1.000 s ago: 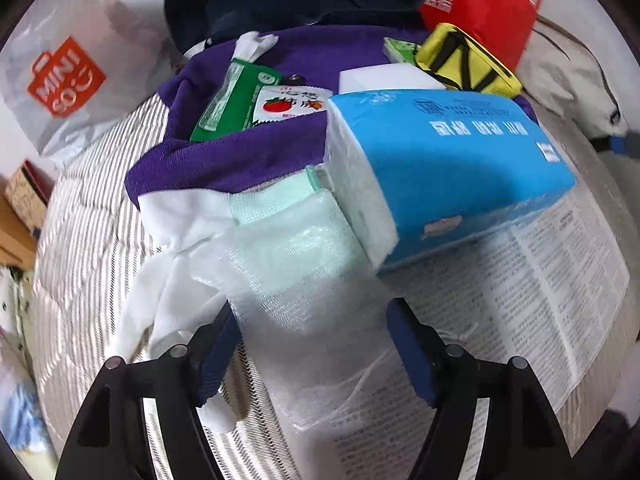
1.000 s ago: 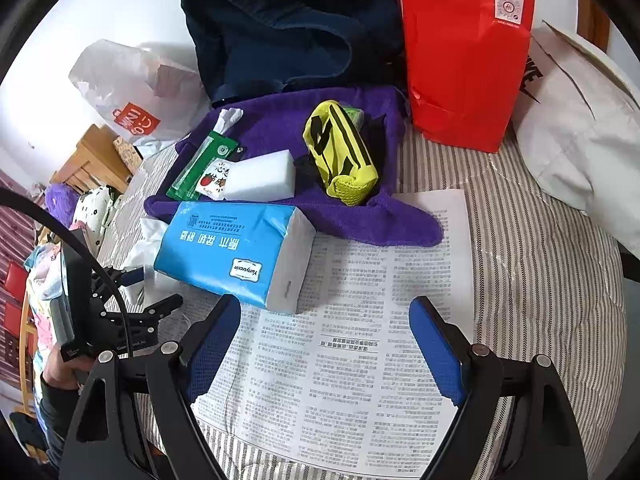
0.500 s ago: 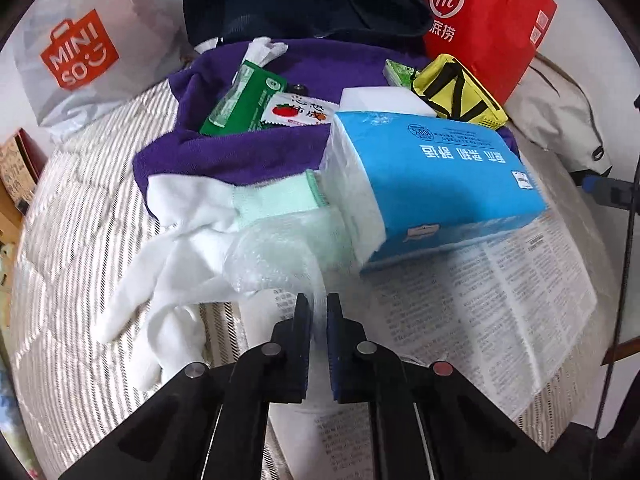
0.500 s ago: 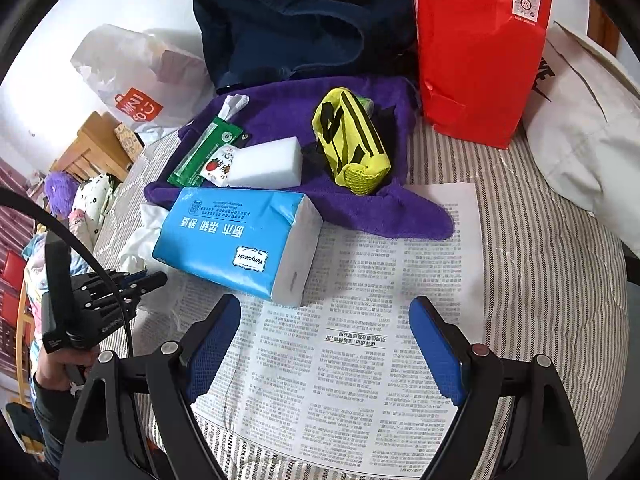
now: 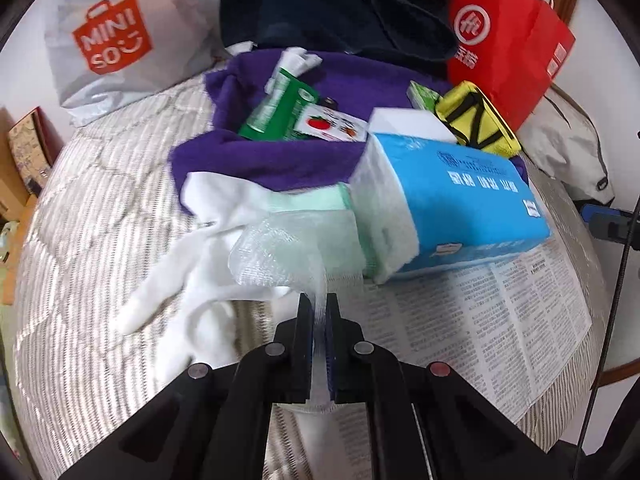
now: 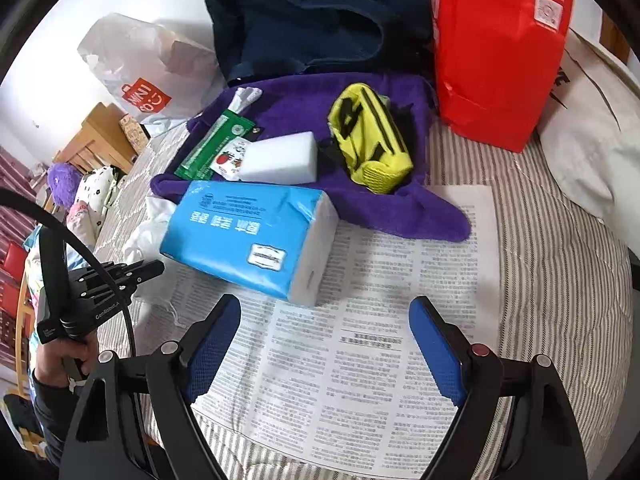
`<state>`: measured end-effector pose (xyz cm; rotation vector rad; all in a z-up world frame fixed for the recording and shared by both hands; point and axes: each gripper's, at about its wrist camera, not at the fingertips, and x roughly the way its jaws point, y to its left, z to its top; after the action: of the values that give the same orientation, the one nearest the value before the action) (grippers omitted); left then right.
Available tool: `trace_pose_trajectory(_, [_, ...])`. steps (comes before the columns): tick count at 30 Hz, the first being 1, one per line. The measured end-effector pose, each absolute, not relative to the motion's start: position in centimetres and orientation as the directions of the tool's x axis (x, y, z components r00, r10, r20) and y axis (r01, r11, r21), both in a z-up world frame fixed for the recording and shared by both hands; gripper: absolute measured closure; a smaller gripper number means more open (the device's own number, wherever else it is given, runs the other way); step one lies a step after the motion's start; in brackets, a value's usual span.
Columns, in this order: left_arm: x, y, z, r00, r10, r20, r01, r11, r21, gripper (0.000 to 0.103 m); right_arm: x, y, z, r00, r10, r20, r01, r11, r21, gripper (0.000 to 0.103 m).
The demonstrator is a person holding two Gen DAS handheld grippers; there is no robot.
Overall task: Organize soft objects
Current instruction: 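Grasp the mesh bag with the left tool and lift it, then grasp the white gloves with the right tool while the left tool holds the mesh bag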
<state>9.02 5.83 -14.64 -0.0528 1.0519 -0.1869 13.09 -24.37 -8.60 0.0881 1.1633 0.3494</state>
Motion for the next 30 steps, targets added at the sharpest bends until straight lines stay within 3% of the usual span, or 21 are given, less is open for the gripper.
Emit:
trace_pose_trajectory(13, [7.1,12.5,-12.5,0.536,-0.119,-0.836,0.005,0.99,-0.139,0.097,13.3,-13.4,-7.3,0.32,0.467,-0.824,-0.463,0.836,0.294,0.017])
trace_pose_trajectory(19, [6.5,15.9,-12.1,0.556,-0.092,-0.826,-0.055,0.988,-0.147,0.097,13.2,-7.2,-7.1,0.346,0.497,-0.796,-0.588,0.776,0.229,0.019])
trace_pose_trajectory(30, [5.7,22.3,-12.7,0.57,-0.059,-0.819,-0.138,0.976,-0.167,0.097,13.2,1.4,-11.9,0.277,0.469,-0.839,-0.662,0.726,0.188,0.025])
